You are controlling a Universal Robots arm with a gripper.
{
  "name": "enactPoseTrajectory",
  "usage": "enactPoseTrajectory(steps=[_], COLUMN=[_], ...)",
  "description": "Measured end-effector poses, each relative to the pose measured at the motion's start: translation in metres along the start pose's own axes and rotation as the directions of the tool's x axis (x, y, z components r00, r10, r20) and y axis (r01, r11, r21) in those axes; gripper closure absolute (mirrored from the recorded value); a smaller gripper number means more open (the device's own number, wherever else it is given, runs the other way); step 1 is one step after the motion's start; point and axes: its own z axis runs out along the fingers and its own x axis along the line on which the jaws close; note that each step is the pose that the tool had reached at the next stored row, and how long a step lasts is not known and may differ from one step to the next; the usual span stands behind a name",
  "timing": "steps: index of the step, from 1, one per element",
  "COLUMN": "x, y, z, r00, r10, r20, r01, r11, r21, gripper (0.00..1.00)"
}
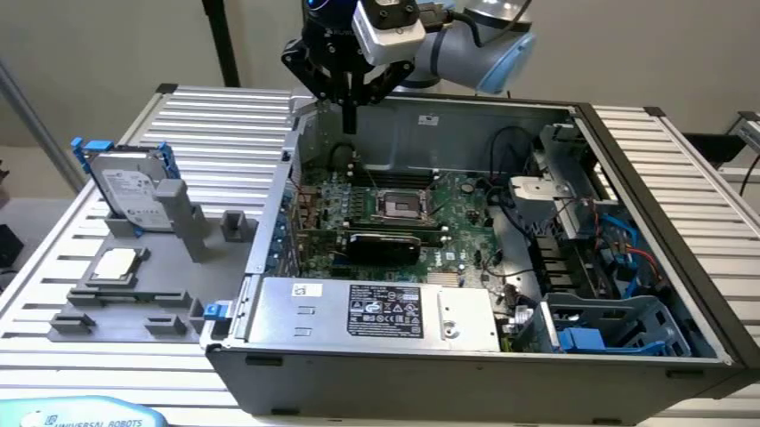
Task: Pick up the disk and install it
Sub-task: 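Reach for the disk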
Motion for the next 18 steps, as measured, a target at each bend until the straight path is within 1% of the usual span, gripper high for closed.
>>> enactPoseTrajectory(steps=[5,7,11,18], x=[0.000,0.004,0.020,0.052], y=[0.0000,-0.0003,-0.0014,-0.0025], z=[0.0000,-0.0001,-0.0004,-0.0011], r00=[1.0000,1.0000,1.0000,1.0000], r10=[0.000,0.000,0.000,0.000], r20=[0.0001,-0.0001,0.0001,0.0000], r01=[0.000,0.000,0.000,0.000], r11=[1.0000,1.0000,1.0000,1.0000], r21=[0.0000,0.0001,0.0000,0.0000], gripper=[0.89,0.89,0.89,0.89])
